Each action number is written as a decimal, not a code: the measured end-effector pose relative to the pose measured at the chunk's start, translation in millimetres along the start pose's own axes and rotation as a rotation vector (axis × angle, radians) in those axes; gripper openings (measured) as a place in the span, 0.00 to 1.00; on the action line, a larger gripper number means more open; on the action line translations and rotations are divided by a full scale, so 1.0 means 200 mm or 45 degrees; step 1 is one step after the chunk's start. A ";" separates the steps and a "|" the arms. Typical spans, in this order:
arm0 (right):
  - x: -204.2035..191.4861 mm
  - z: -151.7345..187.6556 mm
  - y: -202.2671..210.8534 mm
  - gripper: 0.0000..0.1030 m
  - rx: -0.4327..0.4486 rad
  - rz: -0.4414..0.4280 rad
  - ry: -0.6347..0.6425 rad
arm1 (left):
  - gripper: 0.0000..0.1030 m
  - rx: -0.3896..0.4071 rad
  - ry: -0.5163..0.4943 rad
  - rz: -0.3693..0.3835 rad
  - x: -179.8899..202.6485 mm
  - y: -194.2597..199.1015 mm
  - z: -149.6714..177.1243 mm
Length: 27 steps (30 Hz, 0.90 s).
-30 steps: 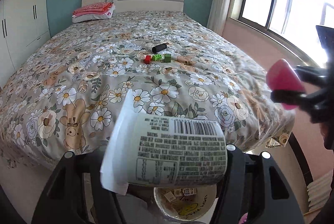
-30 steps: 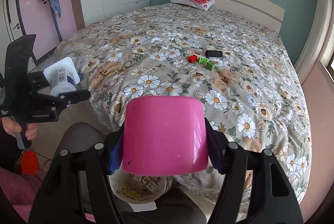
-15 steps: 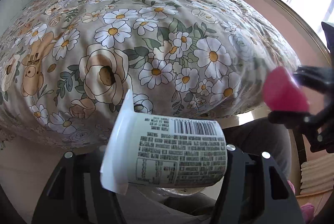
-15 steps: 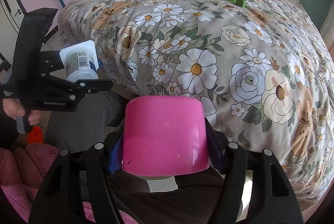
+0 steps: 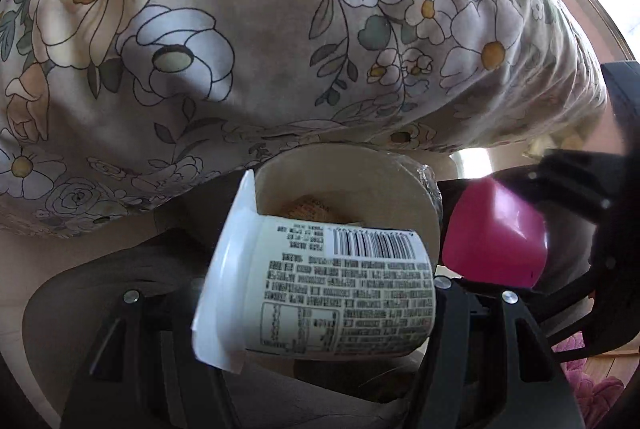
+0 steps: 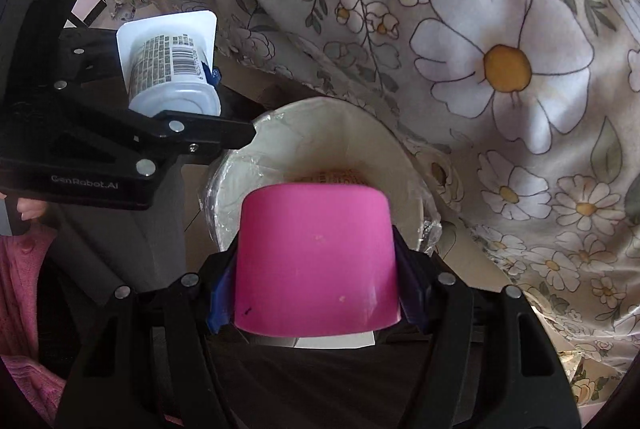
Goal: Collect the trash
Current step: 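Carry the yogurt cup and pink cup over the wastebasket with both tools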
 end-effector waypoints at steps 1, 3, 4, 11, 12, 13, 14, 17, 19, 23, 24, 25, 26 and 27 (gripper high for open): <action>-0.01 0.01 -0.05 0.65 -0.023 -0.008 -0.003 | 0.61 -0.020 0.012 0.005 -0.01 -0.04 0.01; -0.02 0.02 -0.12 0.65 -0.063 -0.030 -0.020 | 0.61 -0.056 0.035 0.013 -0.03 -0.10 0.03; -0.03 0.03 -0.16 0.65 -0.086 -0.052 -0.037 | 0.61 -0.072 0.045 0.018 -0.04 -0.13 0.04; -0.08 0.06 -0.37 0.65 -0.202 -0.108 -0.082 | 0.61 -0.157 0.107 0.032 -0.09 -0.28 0.05; -0.10 0.05 -0.39 0.65 -0.222 -0.117 -0.089 | 0.61 -0.172 0.119 0.038 -0.10 -0.31 0.05; -0.09 0.07 -0.43 0.65 -0.245 -0.128 -0.101 | 0.62 -0.184 0.135 0.043 -0.12 -0.33 0.05; -0.09 0.07 -0.45 0.65 -0.263 -0.138 -0.114 | 0.62 -0.195 0.150 0.044 -0.13 -0.36 0.06; -0.09 0.09 -0.54 0.65 -0.325 -0.158 -0.142 | 0.61 -0.232 0.195 0.056 -0.16 -0.43 0.06; -0.09 0.10 -0.59 0.65 -0.357 -0.169 -0.165 | 0.61 -0.253 0.223 0.066 -0.18 -0.47 0.07; -0.10 0.09 -0.67 0.65 -0.389 -0.175 -0.207 | 0.62 -0.289 0.256 0.072 -0.21 -0.55 0.07; -0.09 0.09 -0.69 0.65 -0.394 -0.176 -0.218 | 0.62 -0.302 0.266 0.076 -0.21 -0.57 0.08; -0.09 0.09 -0.71 0.65 -0.403 -0.176 -0.234 | 0.62 -0.313 0.283 0.079 -0.23 -0.60 0.08; -0.09 0.09 -0.73 0.65 -0.410 -0.176 -0.248 | 0.62 -0.326 0.293 0.078 -0.24 -0.62 0.08; -0.09 0.10 -0.76 0.65 -0.418 -0.178 -0.256 | 0.62 -0.342 0.303 0.079 -0.25 -0.65 0.09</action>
Point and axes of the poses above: each gripper's, at about its wrist camera, not at the fingertips, and y roughly against the way its jaws point, x to its right, z to its underside, the point moved 8 cm from there along -y, roughly the way its jaws point, and after that the axes turned 13 degrees about z, right-handed, at the moved point
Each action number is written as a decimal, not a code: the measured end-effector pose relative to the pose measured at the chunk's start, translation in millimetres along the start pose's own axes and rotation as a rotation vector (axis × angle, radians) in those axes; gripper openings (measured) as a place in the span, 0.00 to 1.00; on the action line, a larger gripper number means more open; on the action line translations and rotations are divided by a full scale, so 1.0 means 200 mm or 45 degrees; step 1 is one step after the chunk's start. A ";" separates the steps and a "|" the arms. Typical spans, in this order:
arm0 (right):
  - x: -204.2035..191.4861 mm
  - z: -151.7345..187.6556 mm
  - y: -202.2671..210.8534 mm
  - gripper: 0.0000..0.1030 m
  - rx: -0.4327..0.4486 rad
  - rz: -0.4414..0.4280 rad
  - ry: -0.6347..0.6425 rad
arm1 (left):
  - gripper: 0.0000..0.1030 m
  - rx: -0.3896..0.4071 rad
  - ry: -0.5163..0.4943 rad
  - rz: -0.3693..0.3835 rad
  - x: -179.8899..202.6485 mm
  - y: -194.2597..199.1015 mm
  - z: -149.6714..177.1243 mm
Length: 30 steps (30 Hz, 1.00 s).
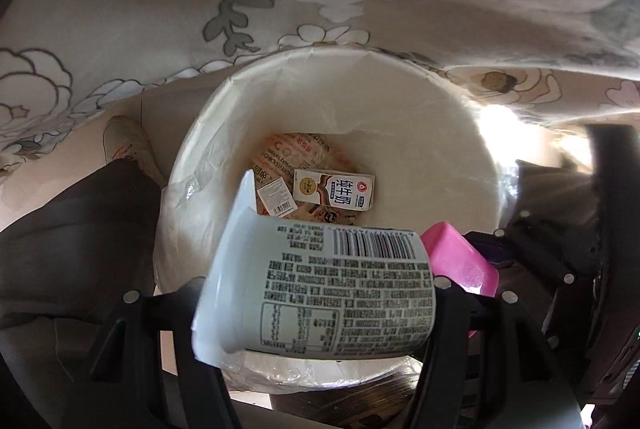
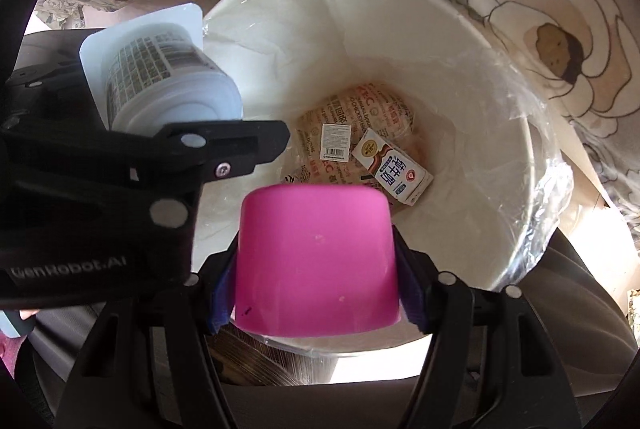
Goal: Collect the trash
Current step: 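Carry the yogurt cup and pink cup over the wastebasket with both tools, then open the right tool to drop the pink cup while the left tool drops the yogurt cup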
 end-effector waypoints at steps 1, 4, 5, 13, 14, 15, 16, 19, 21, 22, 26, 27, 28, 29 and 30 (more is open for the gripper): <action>0.00 0.00 -0.02 0.65 -0.010 0.002 -0.009 | 0.62 -0.015 0.013 0.005 -0.01 -0.02 0.00; 0.02 -0.01 -0.08 0.65 -0.035 -0.003 -0.042 | 0.62 -0.033 0.036 0.012 -0.04 -0.04 -0.01; 0.02 -0.01 -0.09 0.65 -0.043 -0.005 -0.059 | 0.62 -0.035 0.045 0.012 -0.05 -0.05 -0.02; 0.03 -0.01 -0.18 0.65 -0.094 -0.009 -0.114 | 0.62 -0.064 0.059 0.003 -0.06 -0.12 -0.03; 0.03 -0.01 -0.19 0.65 -0.095 -0.006 -0.115 | 0.63 -0.068 0.063 0.004 -0.06 -0.12 -0.03; 0.04 -0.01 -0.19 0.65 -0.097 0.001 -0.117 | 0.63 -0.072 0.067 0.005 -0.06 -0.13 -0.03; 0.04 -0.01 -0.20 0.65 -0.098 0.010 -0.121 | 0.63 -0.074 0.073 0.001 -0.05 -0.13 -0.03; 0.03 -0.01 -0.22 0.66 -0.125 0.015 -0.131 | 0.63 -0.076 0.083 -0.001 -0.04 -0.13 -0.03; 0.04 -0.01 -0.23 0.66 -0.132 0.014 -0.138 | 0.64 -0.078 0.081 -0.001 -0.04 -0.13 -0.03; 0.03 -0.01 -0.22 0.66 -0.129 0.009 -0.140 | 0.64 -0.079 0.077 -0.002 -0.04 -0.13 -0.03; 0.04 0.00 -0.19 0.66 -0.113 0.002 -0.138 | 0.67 -0.078 0.067 -0.007 -0.04 -0.13 -0.02; 0.04 0.00 -0.18 0.66 -0.111 0.001 -0.138 | 0.68 -0.074 0.063 -0.006 -0.03 -0.13 -0.02; 0.04 0.01 -0.17 0.66 -0.111 -0.002 -0.138 | 0.70 -0.073 0.059 -0.002 -0.03 -0.12 -0.02; 0.04 0.01 -0.16 0.66 -0.109 -0.002 -0.138 | 0.71 -0.072 0.055 0.004 -0.02 -0.12 -0.02; 0.04 0.01 -0.16 0.66 -0.106 -0.002 -0.138 | 0.72 -0.066 0.048 0.003 -0.02 -0.12 -0.02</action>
Point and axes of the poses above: each gripper's, at about its wrist camera, not at the fingertips, and y roughly against the way its jaws point, x to its right, z to its underside, the point moved 8 cm from there along -y, roughly the way its jaws point, and after that the axes turned 13 degrees about z, right-handed, at the moved point
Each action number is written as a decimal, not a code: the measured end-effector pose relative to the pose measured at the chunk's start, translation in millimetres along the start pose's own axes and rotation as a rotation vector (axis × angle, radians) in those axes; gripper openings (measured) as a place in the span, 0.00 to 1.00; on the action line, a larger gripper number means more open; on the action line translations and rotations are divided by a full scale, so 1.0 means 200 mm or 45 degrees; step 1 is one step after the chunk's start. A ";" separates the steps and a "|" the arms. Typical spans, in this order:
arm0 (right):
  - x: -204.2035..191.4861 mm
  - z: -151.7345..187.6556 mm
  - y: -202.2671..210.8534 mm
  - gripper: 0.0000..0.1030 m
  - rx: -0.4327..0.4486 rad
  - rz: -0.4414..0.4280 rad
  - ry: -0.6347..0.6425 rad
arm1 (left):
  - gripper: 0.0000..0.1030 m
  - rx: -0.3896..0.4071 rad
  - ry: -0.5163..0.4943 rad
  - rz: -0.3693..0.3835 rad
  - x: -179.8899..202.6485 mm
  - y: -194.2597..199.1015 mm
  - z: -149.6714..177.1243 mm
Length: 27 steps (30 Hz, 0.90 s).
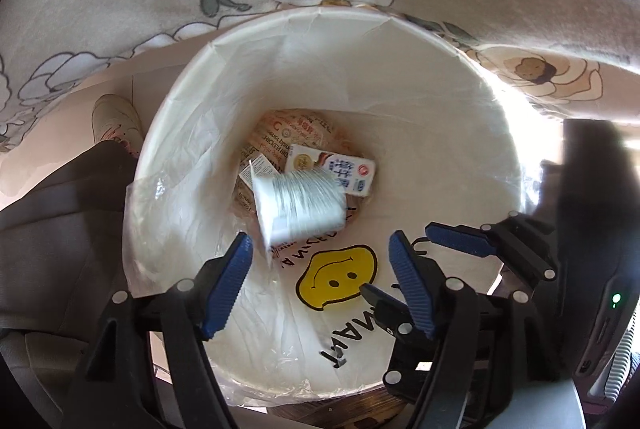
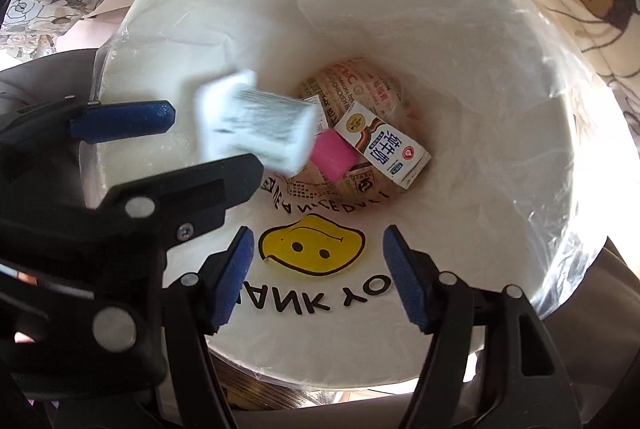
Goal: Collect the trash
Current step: 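Open the right tool to drop the pink cup while the left tool drops the yogurt cup, then move both open tools back toward the toy blocks on the bed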
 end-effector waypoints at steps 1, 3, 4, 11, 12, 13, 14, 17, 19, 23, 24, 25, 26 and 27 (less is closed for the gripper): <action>0.00 0.00 0.00 0.66 0.003 -0.001 0.000 | 0.72 0.004 -0.007 -0.005 0.00 0.00 0.00; 0.00 0.01 0.02 0.66 0.009 -0.002 0.000 | 0.72 0.008 -0.017 -0.010 0.02 0.01 0.00; 0.00 0.01 0.03 0.66 0.012 -0.001 0.000 | 0.72 0.010 -0.019 -0.012 0.02 0.01 0.00; 0.00 0.04 0.07 0.66 0.032 0.014 0.015 | 0.72 0.050 -0.055 -0.017 0.06 0.10 0.03; -0.01 0.04 0.08 0.66 0.039 0.016 0.021 | 0.72 0.060 -0.070 -0.022 0.07 0.12 0.04; 0.00 0.04 0.08 0.66 0.048 0.016 0.027 | 0.72 0.074 -0.090 -0.032 0.08 0.14 0.05; 0.00 0.04 0.11 0.66 0.059 0.016 0.032 | 0.72 0.090 -0.113 -0.046 0.09 0.16 0.06; 0.00 0.08 0.20 0.66 0.098 0.004 0.039 | 0.72 0.152 -0.192 -0.109 0.13 0.26 0.09; 0.01 0.11 0.28 0.65 0.141 0.008 0.046 | 0.72 0.206 -0.234 -0.146 0.15 0.34 0.12; 0.03 0.15 0.49 0.65 0.253 0.028 0.052 | 0.72 0.326 -0.295 -0.184 0.20 0.53 0.14; 0.04 0.16 0.55 0.65 0.280 0.031 0.049 | 0.73 0.352 -0.307 -0.187 0.21 0.58 0.15; 0.05 0.17 0.60 0.65 0.304 0.033 0.045 | 0.73 0.384 -0.320 -0.191 0.23 0.64 0.16; 0.06 0.17 0.66 0.65 0.331 0.033 0.040 | 0.74 0.412 -0.333 -0.195 0.24 0.69 0.16; 0.06 0.18 0.71 0.65 0.358 0.033 0.038 | 0.76 0.438 -0.348 -0.198 0.26 0.74 0.17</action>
Point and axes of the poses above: each gripper's, at about its wrist camera, not at the fingertips, and y roughly against the way its jaws point, x to its right, z to its underside, the point moved 8 cm from there along -y, roughly the way its jaws point, and after that the axes turned 13 degrees about z, right-handed, at the moved point
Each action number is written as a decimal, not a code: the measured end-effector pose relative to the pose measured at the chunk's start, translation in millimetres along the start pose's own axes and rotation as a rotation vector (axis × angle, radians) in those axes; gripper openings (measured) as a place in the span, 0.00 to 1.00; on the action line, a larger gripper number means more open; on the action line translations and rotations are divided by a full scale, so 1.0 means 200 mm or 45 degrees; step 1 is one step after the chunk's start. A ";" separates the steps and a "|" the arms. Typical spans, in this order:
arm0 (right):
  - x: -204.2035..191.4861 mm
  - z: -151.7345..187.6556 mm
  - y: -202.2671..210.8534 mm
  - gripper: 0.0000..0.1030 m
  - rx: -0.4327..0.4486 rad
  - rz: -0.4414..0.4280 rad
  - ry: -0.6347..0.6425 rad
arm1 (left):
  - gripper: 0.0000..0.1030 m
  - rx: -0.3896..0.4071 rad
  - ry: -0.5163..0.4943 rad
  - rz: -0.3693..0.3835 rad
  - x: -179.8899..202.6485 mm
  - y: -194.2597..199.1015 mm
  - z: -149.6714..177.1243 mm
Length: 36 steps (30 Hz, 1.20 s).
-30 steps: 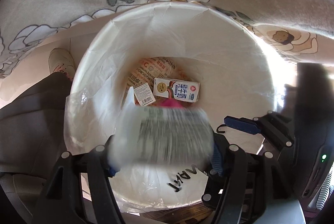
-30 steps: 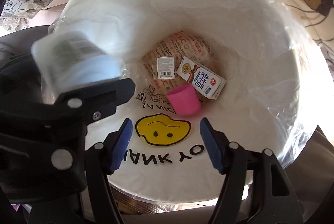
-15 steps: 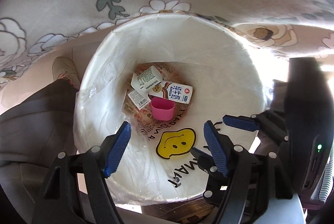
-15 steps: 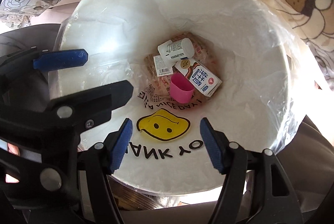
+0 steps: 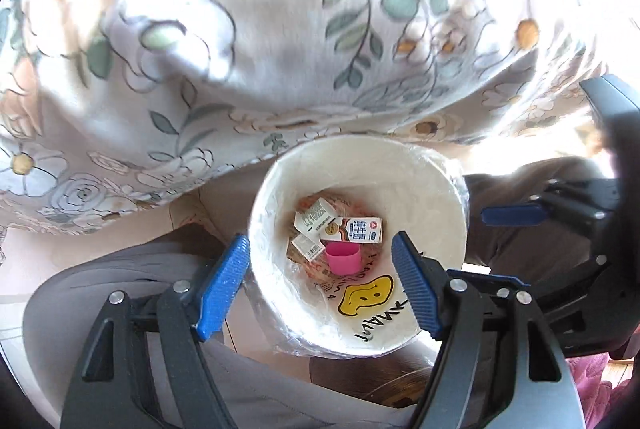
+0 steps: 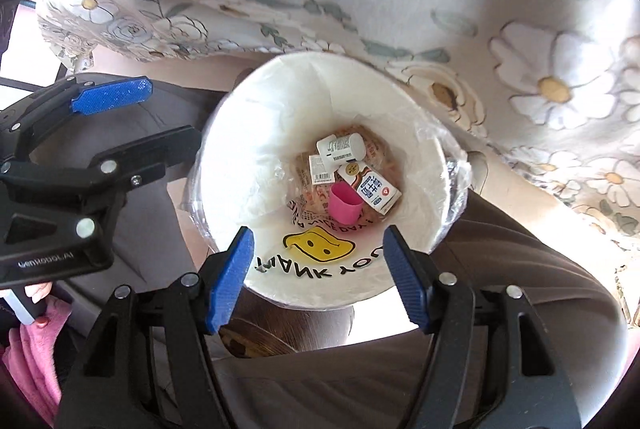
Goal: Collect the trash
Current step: 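Move both open tools back toward the toy blocks on the bed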
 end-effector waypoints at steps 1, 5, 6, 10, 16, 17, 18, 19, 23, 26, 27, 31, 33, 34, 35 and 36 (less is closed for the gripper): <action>0.00 -0.01 0.05 0.65 0.028 0.002 -0.001 | 0.78 0.021 -0.018 -0.010 0.01 0.05 -0.01; 0.03 -0.03 0.29 0.65 0.132 0.029 0.010 | 0.79 0.097 -0.093 -0.082 0.05 0.24 -0.07; 0.03 -0.03 0.34 0.65 0.154 0.039 0.017 | 0.79 0.115 -0.103 -0.089 0.06 0.28 -0.08; 0.06 -0.04 0.54 0.67 0.232 0.077 0.036 | 0.79 0.175 -0.152 -0.110 0.10 0.46 -0.11; 0.12 -0.09 0.82 0.67 0.355 0.115 0.028 | 0.83 0.296 -0.158 -0.115 0.11 0.73 -0.22; 0.13 -0.10 0.87 0.67 0.377 0.123 0.021 | 0.83 0.318 -0.156 -0.117 0.11 0.77 -0.25; 0.14 -0.12 0.92 0.67 0.403 0.131 0.014 | 0.83 0.342 -0.155 -0.118 0.10 0.81 -0.28; 0.14 -0.14 0.98 0.67 0.429 0.137 0.007 | 0.83 0.363 -0.155 -0.119 0.10 0.84 -0.31; 0.18 -0.21 1.17 0.69 0.539 0.148 -0.026 | 0.84 0.439 -0.152 -0.126 0.11 0.97 -0.44; 0.21 -0.28 1.29 0.70 0.615 0.142 -0.061 | 0.84 0.485 -0.143 -0.140 0.10 1.03 -0.55; 0.23 -0.31 1.33 0.70 0.638 0.142 -0.076 | 0.84 0.495 -0.138 -0.142 0.10 1.04 -0.59; 0.28 -0.45 1.45 0.70 0.714 0.135 -0.135 | 0.84 0.532 -0.104 -0.144 0.07 1.07 -0.75; 0.31 -0.53 1.48 0.70 0.739 0.116 -0.165 | 0.84 0.543 -0.093 -0.154 0.05 1.06 -0.82; 0.33 -0.57 1.50 0.70 0.749 0.105 -0.181 | 0.84 0.543 -0.088 -0.164 0.04 1.06 -0.86; 0.34 -0.60 1.52 0.70 0.757 0.099 -0.196 | 0.84 0.544 -0.080 -0.172 0.02 1.05 -0.90; 0.35 -0.65 1.52 0.70 0.765 0.095 -0.210 | 0.84 0.544 -0.073 -0.170 0.01 1.04 -0.94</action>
Point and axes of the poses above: each gripper's, at about its wrist camera, not at the fingertips, and y roughly against the way its jaws point, x to its right, z to its underside, the point moved 8 cm from there along -y, roughly the way its jaws point, and after that the axes turned 13 degrees about z, right-handed, at the moved point
